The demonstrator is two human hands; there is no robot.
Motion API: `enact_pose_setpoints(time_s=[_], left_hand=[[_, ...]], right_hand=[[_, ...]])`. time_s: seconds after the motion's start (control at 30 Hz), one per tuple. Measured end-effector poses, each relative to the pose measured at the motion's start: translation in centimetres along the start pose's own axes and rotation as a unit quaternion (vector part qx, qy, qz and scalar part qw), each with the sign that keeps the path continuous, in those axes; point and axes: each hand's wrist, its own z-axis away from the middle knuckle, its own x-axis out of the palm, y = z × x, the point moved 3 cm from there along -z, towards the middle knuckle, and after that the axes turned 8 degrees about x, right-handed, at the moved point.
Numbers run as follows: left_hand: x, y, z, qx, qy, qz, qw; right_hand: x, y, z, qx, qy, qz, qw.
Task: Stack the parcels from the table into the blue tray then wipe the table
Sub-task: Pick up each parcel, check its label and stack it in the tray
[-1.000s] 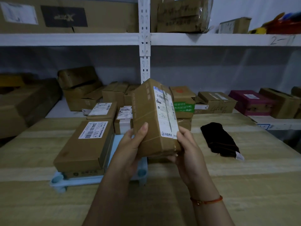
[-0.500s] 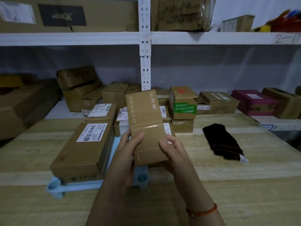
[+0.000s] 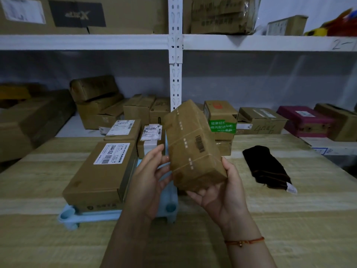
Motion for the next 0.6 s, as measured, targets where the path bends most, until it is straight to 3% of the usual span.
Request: enact_pose_setpoints(time_s=[0.47,0.6], left_hand=[[0.23,0.11,0.36,-0.004,0.000,-0.013,1.000],[0.66,-0.58,0.57,0.005,-0.010,-0.071,0.997]], right_hand=[[-0.13,-0.08,0.02,0.007,0.001,-0.051,0.999],[0.23,0.15,0.25,0.028,-0.022,-0.060,0.998]])
